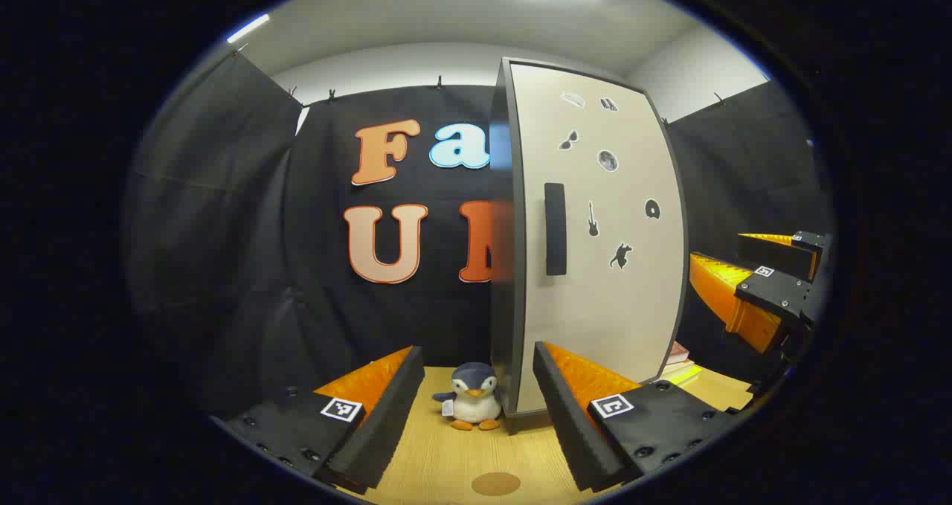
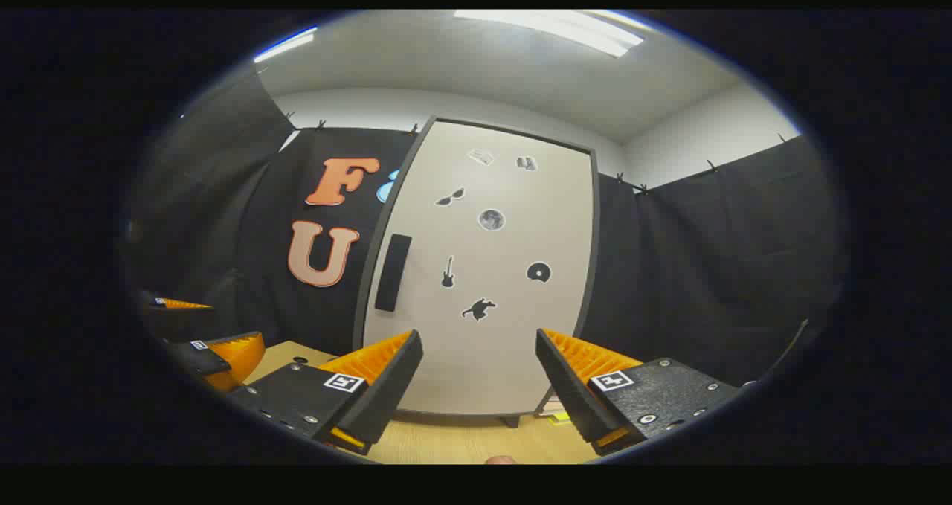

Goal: Open the cabinet door with the right hand, grasp the bottle in the cabinet with the left hand and place it on the coaster, then close the cabinet door with the right hand.

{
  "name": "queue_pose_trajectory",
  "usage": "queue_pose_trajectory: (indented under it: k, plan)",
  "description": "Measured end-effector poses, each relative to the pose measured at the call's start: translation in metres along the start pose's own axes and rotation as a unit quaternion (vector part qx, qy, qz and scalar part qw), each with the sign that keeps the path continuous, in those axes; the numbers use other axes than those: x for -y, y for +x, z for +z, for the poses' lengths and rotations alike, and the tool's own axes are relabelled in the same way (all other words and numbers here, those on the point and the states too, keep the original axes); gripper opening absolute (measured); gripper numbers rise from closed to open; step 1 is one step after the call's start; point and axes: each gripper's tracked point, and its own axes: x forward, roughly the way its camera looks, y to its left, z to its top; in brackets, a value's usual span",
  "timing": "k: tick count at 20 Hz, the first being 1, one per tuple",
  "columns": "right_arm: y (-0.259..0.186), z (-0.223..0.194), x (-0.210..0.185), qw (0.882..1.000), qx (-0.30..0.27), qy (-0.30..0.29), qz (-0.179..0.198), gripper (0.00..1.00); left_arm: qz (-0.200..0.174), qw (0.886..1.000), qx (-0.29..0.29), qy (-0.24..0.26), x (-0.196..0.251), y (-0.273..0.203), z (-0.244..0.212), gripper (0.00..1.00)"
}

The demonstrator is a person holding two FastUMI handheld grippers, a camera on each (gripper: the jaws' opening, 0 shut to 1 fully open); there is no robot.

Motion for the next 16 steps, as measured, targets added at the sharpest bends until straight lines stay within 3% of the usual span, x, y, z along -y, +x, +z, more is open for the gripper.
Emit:
queue_pose_trajectory:
  k: [16]
  plan:
    - [0.026,-0.007,-0.021,0.999,-0.005,0.024,0.023,0.95,0.036,0.999,0.009,-0.010,-0.026,0.016,0.012,0.96]
